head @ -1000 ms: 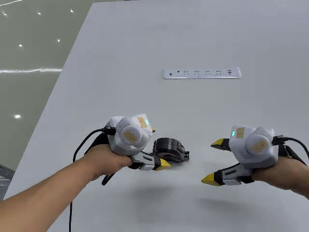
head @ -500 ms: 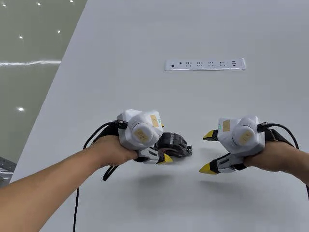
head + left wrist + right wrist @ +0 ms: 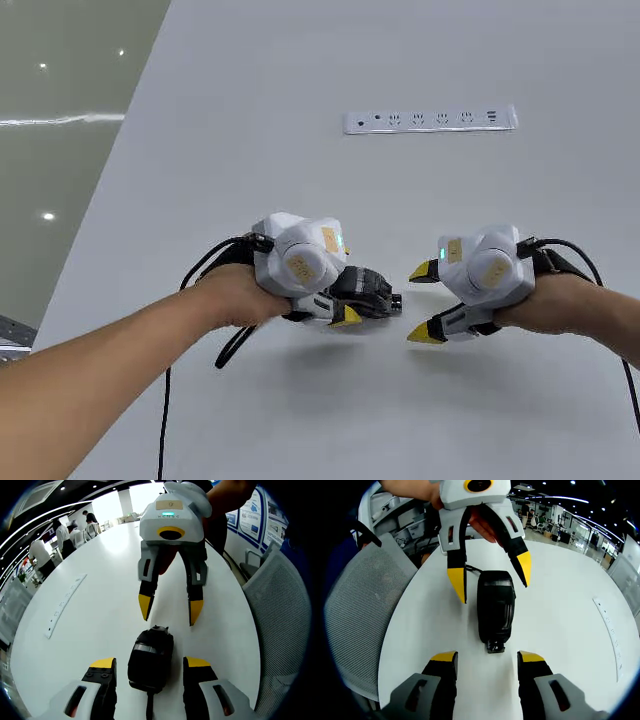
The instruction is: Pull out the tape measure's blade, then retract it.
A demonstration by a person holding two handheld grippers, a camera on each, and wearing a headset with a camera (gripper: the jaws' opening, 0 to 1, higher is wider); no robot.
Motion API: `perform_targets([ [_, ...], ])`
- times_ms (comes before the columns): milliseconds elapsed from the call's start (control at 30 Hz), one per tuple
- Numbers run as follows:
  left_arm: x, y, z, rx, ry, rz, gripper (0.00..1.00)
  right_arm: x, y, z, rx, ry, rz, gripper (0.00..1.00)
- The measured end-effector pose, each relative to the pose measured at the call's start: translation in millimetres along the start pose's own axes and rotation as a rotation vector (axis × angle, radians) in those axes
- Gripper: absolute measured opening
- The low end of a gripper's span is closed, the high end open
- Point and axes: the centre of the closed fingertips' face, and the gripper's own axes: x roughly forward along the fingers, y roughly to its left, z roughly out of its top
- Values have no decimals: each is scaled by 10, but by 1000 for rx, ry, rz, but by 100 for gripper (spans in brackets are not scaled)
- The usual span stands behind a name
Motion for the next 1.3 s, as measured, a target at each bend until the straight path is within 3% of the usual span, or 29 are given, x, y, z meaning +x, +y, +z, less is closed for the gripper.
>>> perform_targets([
  [800,86,-27,54,74,6,-41,37,136,-76,54,-41,-12,19,22],
  [1300,112,-34,68,101,18,-54,32,196,-88,-2,-33,5,26,16],
])
